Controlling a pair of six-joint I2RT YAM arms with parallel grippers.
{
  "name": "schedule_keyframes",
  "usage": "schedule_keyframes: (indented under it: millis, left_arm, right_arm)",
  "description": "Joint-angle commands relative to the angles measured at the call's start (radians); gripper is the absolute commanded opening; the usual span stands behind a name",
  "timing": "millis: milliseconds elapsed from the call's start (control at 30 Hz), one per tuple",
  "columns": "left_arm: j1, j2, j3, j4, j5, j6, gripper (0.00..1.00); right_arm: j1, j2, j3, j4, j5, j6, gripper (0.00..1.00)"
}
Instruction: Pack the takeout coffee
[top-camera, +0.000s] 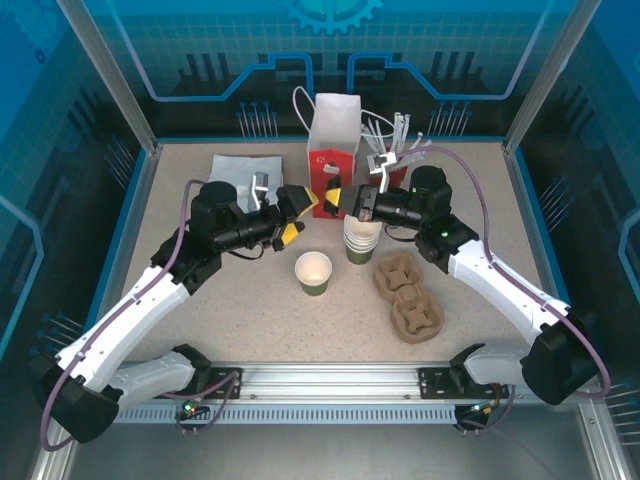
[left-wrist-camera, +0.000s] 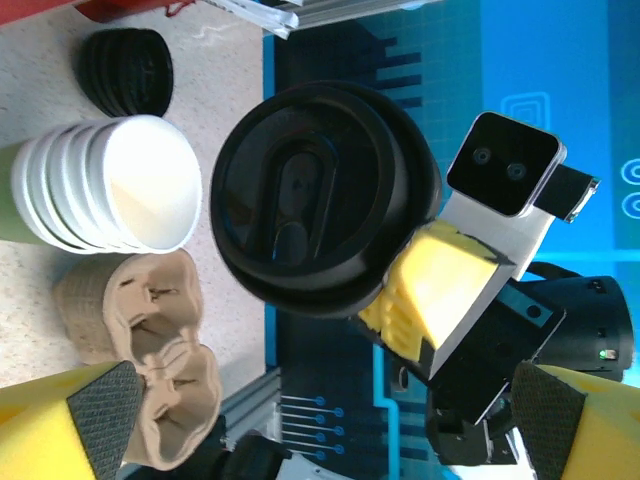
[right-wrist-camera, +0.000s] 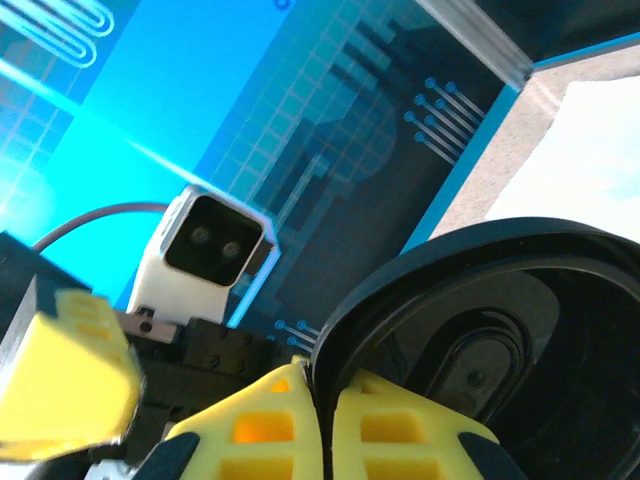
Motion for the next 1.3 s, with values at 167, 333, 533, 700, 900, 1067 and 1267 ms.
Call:
schedule_keyframes:
  millis: [167,333,533,700,900,1067,1267]
  left_arm:
    - [0.021,0.035,0.012,0.124,0.079,-0.181,0.99]
    - [0.021,0.043,0.021,0.102,0.088,-0.202,0.99]
    - [0.021,0.046,0.010,0.096,0.083,-0.239,0.97]
    - [0.021,0.044,-0.021,0.134,0.073,-0.298,0.91]
    - [0.021,0.050,-0.040,0.179,0.083,-0.339,0.88]
    - [0.021,0.056,-0.033,0.186,0.100,-0.342,0.88]
    - [0.019,0.061,-0.034,0.185,0.109,-0.346,0.87]
  right_arm:
    - [0.004,-0.012,0.030,0.019,-0.145,-0.116,0.06]
    - [0.009,-0.019,0.036,-0.028,-0.175,-0.181,0.06]
    - [0.013,-0.035,0.028,-0.040,-0.175,-0.225,0.06]
    - [0.022,-0.045,0.023,-0.041,-0.175,-0.236,0.06]
    - [0.036,-0.051,0.022,-0.032,-0.177,-0.234,0.06]
    - [0.047,-0.053,0.030,-0.027,-0.178,-0.232,0.06]
    - [0.055,-0.051,0.037,-0.003,-0.173,-0.219,0.06]
